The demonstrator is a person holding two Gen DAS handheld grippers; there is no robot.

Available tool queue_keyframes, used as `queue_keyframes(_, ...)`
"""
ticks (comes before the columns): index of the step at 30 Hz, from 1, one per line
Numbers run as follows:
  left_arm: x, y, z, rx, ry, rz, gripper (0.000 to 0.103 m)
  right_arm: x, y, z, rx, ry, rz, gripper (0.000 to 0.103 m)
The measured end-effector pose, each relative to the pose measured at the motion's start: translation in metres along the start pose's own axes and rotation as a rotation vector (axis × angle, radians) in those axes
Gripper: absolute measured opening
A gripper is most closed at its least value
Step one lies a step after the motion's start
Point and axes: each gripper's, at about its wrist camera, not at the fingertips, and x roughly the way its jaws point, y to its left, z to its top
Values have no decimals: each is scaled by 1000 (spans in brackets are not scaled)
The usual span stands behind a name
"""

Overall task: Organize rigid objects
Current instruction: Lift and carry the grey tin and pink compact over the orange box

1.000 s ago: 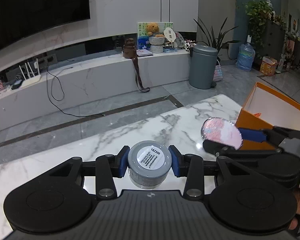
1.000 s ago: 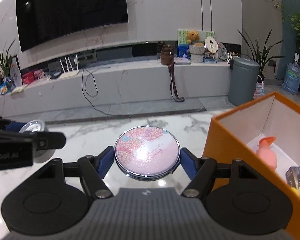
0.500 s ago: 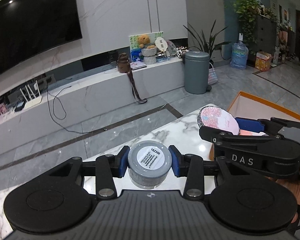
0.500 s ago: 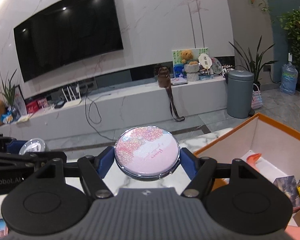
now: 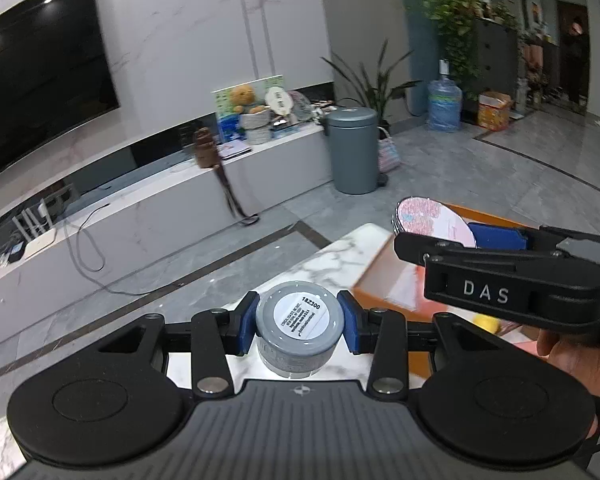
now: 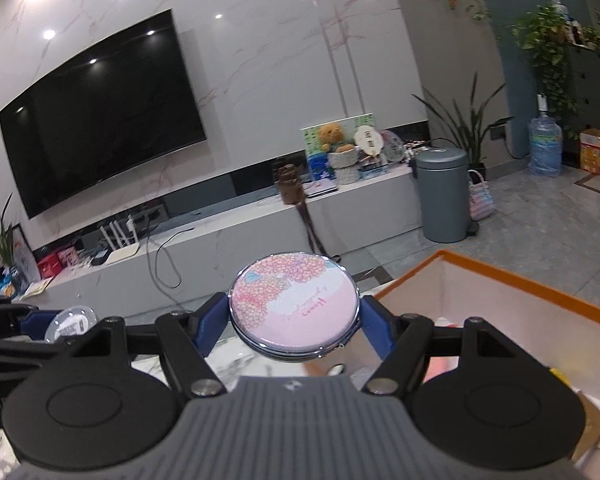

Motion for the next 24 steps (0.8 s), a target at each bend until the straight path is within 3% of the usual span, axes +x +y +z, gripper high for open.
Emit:
queue_keyframes(12, 33, -69, 19, 76, 10, -85, 48, -13, -78, 21, 99, 1, -92, 70)
queue_keyframes(24, 64, -103, 25, 116, 57, -124, 48, -9, -147, 24, 161, 105, -174, 70)
